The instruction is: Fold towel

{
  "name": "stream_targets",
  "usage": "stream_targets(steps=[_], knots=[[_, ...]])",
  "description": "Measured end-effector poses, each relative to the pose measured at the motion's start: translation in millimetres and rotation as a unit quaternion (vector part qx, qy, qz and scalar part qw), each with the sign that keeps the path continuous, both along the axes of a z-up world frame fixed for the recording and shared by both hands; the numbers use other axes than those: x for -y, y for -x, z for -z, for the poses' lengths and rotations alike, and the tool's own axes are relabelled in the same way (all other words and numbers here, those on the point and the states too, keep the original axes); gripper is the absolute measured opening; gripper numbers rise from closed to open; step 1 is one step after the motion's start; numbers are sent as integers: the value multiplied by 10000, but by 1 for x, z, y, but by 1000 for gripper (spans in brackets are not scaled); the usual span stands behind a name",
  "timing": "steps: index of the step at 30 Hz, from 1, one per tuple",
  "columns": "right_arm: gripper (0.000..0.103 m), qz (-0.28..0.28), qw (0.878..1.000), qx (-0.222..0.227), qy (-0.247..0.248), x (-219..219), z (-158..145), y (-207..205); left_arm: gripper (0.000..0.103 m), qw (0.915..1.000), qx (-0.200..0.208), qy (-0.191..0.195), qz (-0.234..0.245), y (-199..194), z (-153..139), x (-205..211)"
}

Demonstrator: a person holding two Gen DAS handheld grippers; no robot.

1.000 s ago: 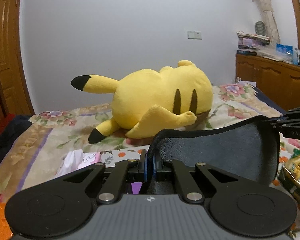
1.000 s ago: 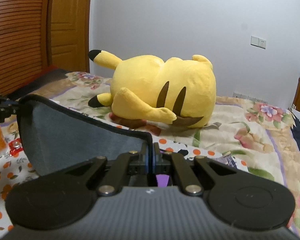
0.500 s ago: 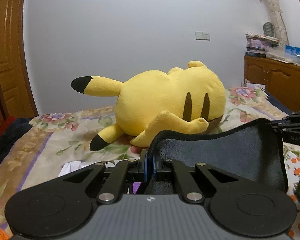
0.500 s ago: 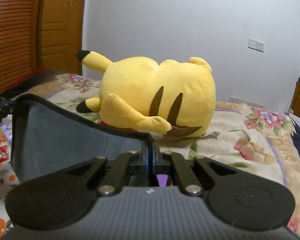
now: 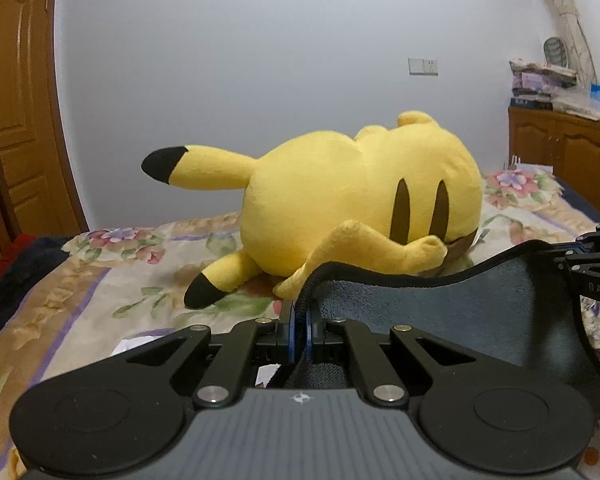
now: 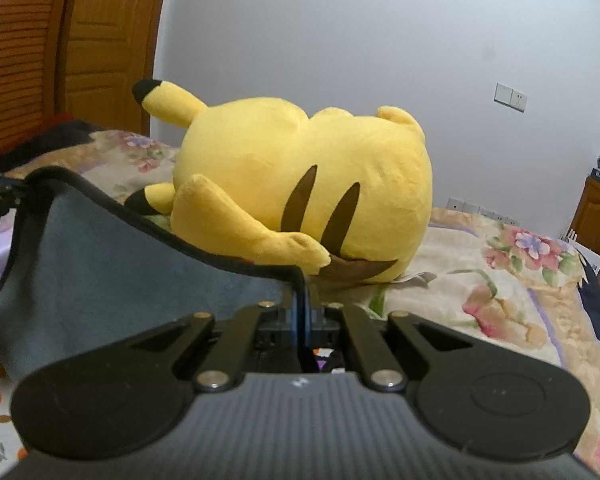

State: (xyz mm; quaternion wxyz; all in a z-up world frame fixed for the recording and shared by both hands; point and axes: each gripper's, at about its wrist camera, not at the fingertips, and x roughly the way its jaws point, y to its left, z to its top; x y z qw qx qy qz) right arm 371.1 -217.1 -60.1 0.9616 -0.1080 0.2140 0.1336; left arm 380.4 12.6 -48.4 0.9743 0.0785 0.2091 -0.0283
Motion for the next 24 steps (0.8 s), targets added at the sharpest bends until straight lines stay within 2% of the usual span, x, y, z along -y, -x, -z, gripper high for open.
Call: stream_targets(steps=[5, 10, 14, 20, 24], knots=[[4, 98, 9996, -260, 75, -4, 16, -13, 6, 9996, -255, 0, -90, -14, 20, -3], [4, 89, 9984, -383, 398, -10, 28, -22, 6, 9991, -389, -11, -145, -25, 41, -6], [4, 143, 9977, -549, 373, -11, 35, -30, 6, 9984, -530, -38, -211, -32, 54, -8], [4, 232, 9962, -762, 364, -12, 44, -35, 7, 9973, -694, -57, -219, -38, 63, -9], [5, 229, 9964, -700, 420, -12, 43, -33, 9, 9970, -736, -111, -217, -38, 65, -8]])
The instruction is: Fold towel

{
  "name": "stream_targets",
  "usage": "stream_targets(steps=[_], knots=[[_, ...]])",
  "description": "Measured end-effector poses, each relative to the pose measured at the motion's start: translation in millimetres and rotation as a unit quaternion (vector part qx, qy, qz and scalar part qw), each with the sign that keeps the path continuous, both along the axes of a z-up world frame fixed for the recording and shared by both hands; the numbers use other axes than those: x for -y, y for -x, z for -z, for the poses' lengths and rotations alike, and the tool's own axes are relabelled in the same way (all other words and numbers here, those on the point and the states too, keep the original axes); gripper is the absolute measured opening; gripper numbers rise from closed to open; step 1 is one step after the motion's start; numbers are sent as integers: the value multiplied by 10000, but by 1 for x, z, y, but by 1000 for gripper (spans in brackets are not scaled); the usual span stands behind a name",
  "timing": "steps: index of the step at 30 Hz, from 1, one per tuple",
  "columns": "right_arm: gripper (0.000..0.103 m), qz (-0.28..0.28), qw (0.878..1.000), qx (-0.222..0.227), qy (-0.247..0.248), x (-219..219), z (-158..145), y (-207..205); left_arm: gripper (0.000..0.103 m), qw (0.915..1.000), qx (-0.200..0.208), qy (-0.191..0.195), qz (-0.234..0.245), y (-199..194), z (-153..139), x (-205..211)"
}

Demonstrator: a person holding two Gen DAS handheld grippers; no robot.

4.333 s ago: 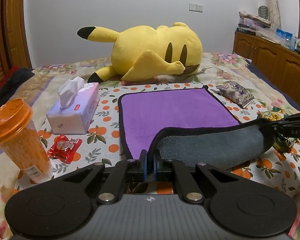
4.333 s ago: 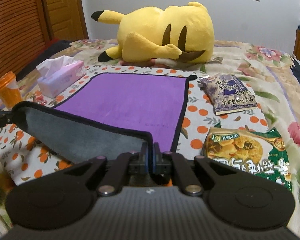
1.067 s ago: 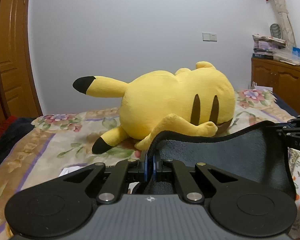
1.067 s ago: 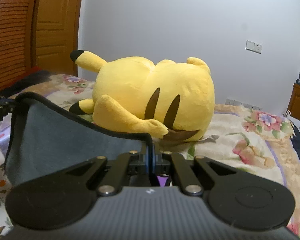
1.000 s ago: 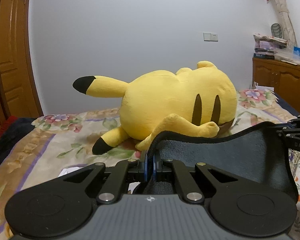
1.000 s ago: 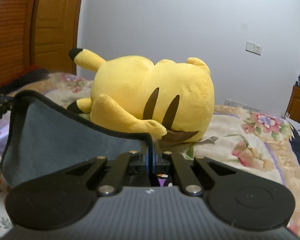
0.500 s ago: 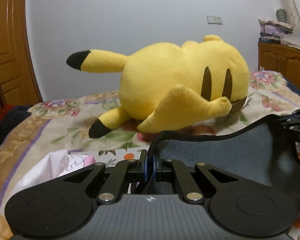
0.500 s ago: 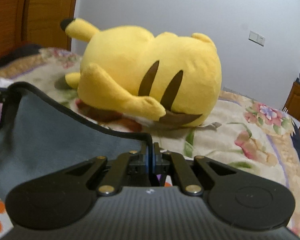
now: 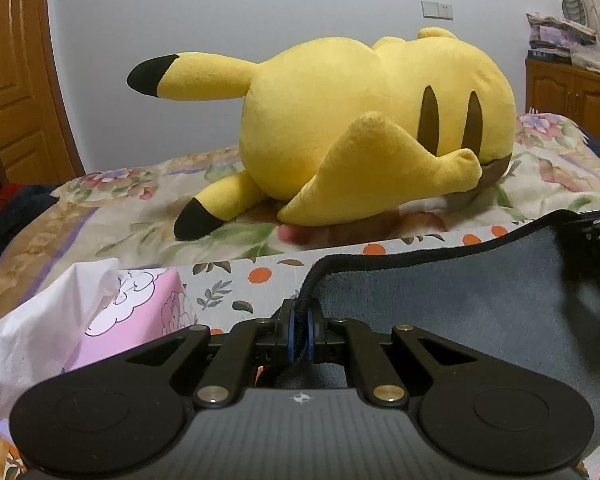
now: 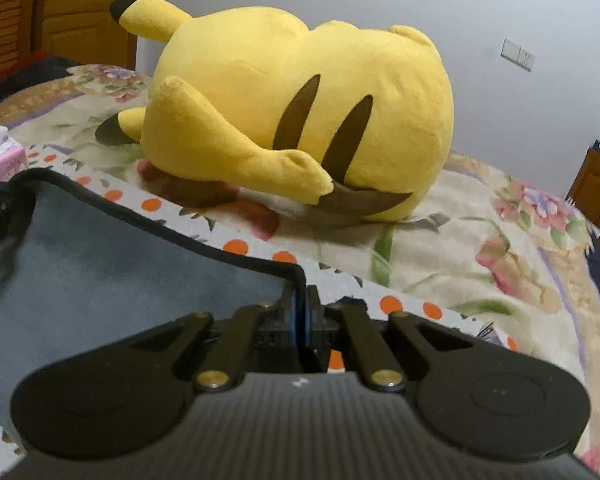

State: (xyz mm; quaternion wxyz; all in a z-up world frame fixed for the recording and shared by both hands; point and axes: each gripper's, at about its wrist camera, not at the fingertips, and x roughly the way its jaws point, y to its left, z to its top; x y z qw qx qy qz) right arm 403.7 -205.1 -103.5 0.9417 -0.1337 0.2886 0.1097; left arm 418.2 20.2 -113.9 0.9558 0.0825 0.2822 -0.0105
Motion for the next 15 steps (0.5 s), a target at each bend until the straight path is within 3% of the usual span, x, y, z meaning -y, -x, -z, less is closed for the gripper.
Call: stream_targets(steps=[3, 4, 5, 6, 7, 8, 15], knots=[[6, 61, 9999, -26, -88, 3, -1, 0, 10, 10000, -10, -4, -14, 1, 0, 0], [11, 84, 9999, -32, -96, 3, -1, 1, 13, 10000, -22, -19, -29, 1, 1, 1], [18, 93, 9999, -44, -109, 3, -1, 2, 16, 10000, -37, -41, -35, 1, 1, 1], [25, 100, 9999, -56, -118, 4, -1, 3, 27, 10000, -49, -62, -41, 2, 1, 1], [40, 98, 9999, -51, -132, 4, -1, 5, 37, 9999, -58, -63, -53, 3, 2, 2], [48, 88, 9998, -39, -149, 5, -1, 7, 40, 9999, -63, -61, -52, 5, 3, 2], [51, 96, 9991, -50, -416, 12, -2, 40, 48, 9998, -223, -1, 0, 28, 7, 2]])
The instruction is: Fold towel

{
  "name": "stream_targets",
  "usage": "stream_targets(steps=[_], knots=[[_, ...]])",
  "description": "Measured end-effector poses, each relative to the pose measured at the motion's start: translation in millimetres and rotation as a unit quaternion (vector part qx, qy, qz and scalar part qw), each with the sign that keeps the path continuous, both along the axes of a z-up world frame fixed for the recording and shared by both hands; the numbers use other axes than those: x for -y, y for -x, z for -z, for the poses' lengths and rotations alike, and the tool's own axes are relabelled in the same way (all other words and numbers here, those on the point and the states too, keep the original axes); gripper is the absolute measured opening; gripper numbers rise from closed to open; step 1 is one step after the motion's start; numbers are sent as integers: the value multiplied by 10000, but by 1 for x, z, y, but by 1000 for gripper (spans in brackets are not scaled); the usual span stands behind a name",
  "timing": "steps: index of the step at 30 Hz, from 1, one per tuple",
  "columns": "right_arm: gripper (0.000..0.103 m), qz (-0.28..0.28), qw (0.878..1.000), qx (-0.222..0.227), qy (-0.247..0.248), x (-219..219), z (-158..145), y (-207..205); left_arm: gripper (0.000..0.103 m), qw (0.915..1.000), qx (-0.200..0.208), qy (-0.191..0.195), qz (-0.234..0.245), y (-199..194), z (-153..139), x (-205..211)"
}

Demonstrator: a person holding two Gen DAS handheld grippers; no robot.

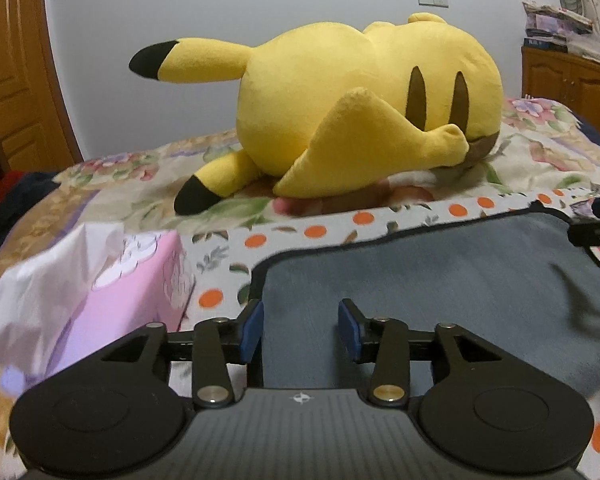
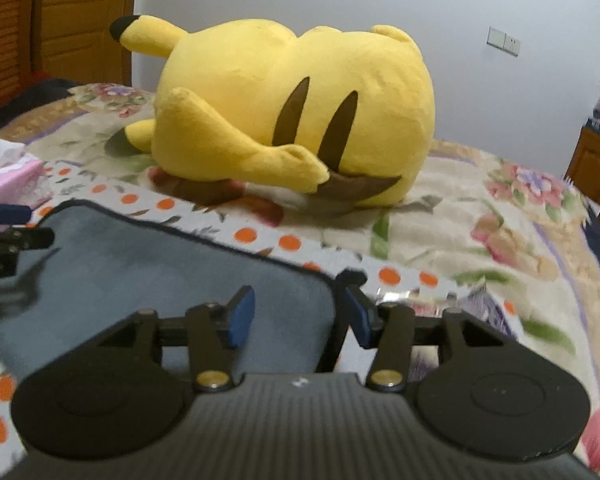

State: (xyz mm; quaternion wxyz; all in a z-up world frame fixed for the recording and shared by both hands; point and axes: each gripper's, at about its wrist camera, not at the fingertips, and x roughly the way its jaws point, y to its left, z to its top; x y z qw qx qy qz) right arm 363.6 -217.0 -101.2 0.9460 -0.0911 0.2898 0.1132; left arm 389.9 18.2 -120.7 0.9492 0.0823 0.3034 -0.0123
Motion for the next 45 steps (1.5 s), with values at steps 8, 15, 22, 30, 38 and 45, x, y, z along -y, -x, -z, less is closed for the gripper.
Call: stream_targets(steps=[8, 15, 22, 30, 38, 45], knots=[[65, 100, 9993, -147, -327, 7, -8, 42, 61, 9998, -154, 114, 96, 34, -10, 4], [75, 152, 9991, -171, -348, 9, -20, 67, 81, 9996, -191, 64, 205, 63, -26, 13], [98, 117, 9989, -70, -456, 10, -38, 96, 87, 9990, -271, 5, 367, 93, -35, 20], [103, 235, 9983, -94, -524, 10, -51, 126, 92, 9991, -271, 28, 340, 129, -46, 26], [103, 274, 9982, -53, -537, 12, -66, 158, 98, 9990, -202, 1, 399, 167, -64, 30], [103, 348, 9975, -1, -611, 18, -77, 183, 103, 9989, -145, -46, 450, 199, -77, 36]])
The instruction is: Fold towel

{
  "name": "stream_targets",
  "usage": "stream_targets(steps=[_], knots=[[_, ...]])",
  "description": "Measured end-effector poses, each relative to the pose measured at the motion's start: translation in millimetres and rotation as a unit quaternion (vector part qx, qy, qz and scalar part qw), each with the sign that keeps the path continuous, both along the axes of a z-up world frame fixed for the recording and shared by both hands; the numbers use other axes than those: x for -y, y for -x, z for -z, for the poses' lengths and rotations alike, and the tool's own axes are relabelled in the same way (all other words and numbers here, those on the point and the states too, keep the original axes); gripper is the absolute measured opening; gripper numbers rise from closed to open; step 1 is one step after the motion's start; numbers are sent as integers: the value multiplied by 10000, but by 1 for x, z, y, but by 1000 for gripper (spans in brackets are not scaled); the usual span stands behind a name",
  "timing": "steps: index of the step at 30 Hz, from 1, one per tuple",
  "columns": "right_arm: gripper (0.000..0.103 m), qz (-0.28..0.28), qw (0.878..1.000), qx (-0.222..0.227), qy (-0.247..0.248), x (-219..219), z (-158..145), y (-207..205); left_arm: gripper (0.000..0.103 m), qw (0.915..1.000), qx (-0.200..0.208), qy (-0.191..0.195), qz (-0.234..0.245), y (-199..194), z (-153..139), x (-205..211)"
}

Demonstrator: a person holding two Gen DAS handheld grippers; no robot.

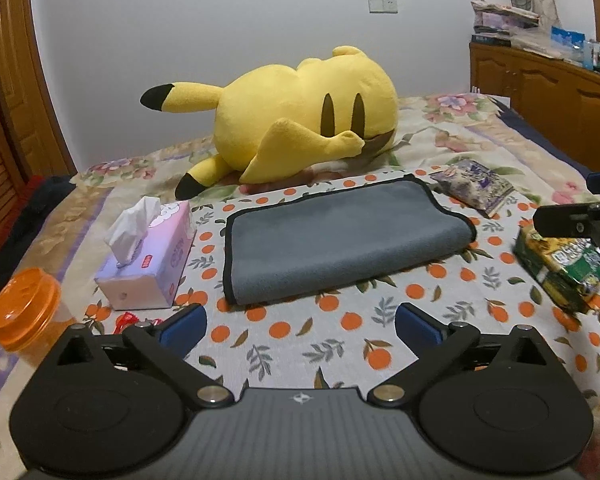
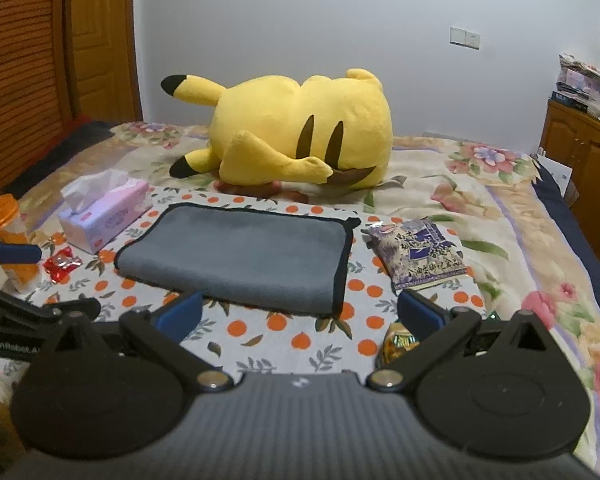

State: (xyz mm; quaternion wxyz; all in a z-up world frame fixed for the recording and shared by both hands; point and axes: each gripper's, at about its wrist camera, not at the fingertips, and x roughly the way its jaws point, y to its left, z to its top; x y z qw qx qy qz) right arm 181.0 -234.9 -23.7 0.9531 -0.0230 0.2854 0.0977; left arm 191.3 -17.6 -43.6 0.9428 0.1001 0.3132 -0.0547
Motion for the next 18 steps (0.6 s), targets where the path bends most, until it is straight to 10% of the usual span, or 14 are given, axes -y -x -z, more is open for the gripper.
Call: stream_targets(steps=[18], knots=[[103, 87, 9995, 308, 42, 16, -40, 54, 103, 9999, 22, -16, 135, 61, -35, 15]])
